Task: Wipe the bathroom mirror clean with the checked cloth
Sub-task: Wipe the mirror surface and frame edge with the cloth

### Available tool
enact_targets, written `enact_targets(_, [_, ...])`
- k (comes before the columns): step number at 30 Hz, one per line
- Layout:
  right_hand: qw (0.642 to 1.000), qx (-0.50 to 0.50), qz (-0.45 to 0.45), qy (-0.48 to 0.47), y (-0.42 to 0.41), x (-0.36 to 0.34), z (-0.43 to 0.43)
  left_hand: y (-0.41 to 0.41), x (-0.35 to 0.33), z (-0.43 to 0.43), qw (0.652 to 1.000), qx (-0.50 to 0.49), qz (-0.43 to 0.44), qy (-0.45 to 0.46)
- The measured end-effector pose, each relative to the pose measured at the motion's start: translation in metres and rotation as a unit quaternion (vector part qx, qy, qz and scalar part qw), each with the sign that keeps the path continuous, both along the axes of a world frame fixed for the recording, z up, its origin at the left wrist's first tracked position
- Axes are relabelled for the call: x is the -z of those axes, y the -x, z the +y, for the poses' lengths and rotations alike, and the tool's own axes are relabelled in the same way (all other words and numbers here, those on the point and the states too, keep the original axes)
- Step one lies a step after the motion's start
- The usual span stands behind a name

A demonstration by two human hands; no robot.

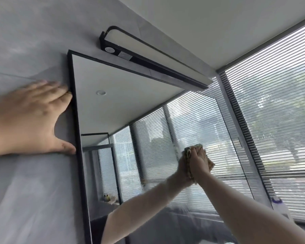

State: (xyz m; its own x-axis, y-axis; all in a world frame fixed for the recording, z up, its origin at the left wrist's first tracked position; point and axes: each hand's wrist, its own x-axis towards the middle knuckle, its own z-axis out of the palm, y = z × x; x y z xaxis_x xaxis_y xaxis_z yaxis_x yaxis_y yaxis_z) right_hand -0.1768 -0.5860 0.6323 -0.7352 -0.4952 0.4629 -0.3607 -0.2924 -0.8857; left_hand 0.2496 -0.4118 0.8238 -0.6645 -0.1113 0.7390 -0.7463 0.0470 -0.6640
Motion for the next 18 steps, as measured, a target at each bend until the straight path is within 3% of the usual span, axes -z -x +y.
enact_targets(4, [1.0, 0.008, -0.022, 0.0, 0.01, -0.026, -0.018, -0.002, 0.0, -0.012, 0.998, 0.037, -0.032, 0.043])
enact_targets(7, [0.997, 0.052, 0.06, 0.005, 0.005, -0.069, -0.004, -0.006, -0.002, -0.02, 0.995, 0.078, -0.037, 0.056])
enact_targets(10, [0.975, 0.061, 0.214, -0.019, -0.004, -0.122, 0.018, -0.008, -0.001, -0.023, 0.992, 0.089, -0.041, 0.074])
enact_targets(16, [0.947, 0.103, 0.306, 0.002, -0.014, -0.19, 0.034, -0.011, -0.001, -0.027, 0.994, 0.054, -0.037, 0.089])
enact_targets(18, [0.951, 0.081, 0.298, 0.011, -0.015, -0.208, 0.039, -0.01, 0.001, -0.022, 0.994, 0.025, -0.03, 0.098])
